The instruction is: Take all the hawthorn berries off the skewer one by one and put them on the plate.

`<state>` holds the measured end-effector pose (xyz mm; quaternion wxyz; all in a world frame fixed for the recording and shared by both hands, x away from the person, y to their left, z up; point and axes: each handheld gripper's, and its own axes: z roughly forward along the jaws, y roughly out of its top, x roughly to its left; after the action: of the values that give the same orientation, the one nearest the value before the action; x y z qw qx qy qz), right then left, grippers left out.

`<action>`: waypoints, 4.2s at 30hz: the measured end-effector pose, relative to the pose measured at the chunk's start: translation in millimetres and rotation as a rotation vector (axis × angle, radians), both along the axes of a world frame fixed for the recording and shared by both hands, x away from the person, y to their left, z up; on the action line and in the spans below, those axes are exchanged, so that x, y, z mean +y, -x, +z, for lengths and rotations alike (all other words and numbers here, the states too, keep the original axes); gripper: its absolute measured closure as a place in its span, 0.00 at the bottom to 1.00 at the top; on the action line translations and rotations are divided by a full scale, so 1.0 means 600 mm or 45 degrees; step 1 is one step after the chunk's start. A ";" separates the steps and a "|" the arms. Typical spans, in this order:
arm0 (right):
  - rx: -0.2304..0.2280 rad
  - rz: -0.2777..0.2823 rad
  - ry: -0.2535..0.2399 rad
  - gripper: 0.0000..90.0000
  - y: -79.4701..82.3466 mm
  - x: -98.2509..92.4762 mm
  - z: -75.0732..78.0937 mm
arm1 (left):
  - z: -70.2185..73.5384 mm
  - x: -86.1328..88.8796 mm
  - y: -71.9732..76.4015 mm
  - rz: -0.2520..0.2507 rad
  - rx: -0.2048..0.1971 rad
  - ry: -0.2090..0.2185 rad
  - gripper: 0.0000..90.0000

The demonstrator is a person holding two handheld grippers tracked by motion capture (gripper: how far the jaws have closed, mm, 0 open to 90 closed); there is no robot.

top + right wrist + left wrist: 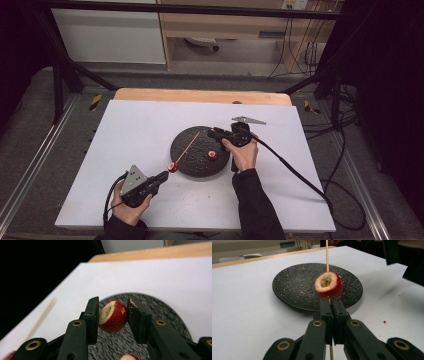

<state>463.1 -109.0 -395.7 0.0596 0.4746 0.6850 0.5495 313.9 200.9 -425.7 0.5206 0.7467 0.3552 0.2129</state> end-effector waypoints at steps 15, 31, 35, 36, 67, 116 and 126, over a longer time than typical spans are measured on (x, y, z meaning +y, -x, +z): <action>0.103 -0.004 0.130 0.70 -0.021 0.029 -0.090 | -0.002 0.001 -0.002 0.001 0.009 -0.009 0.98; 0.013 0.038 0.092 0.43 0.004 0.020 -0.051 | -0.002 -0.001 -0.002 -0.001 0.015 -0.015 0.98; -0.005 0.081 0.055 0.29 0.024 0.018 -0.031 | -0.003 -0.001 -0.002 0.001 0.018 -0.020 0.98; -0.004 0.099 0.052 0.27 0.029 0.018 -0.028 | -0.004 -0.002 -0.003 0.001 0.019 -0.019 0.98; 0.077 0.255 -0.064 0.21 0.121 0.064 -0.053 | -0.013 -0.056 -0.004 -0.047 0.024 -0.060 0.98; 0.090 0.101 -0.194 0.71 0.055 0.007 0.028 | -0.006 -0.043 0.006 -0.067 -0.005 -0.002 0.98; 0.035 0.003 -0.173 0.72 0.019 -0.018 0.043 | -0.007 -0.034 0.008 -0.072 -0.002 -0.005 0.98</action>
<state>451.7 -120.0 -369.8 0.0172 0.4841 0.6475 0.5883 308.9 180.8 -429.7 0.5251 0.7573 0.3332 0.1995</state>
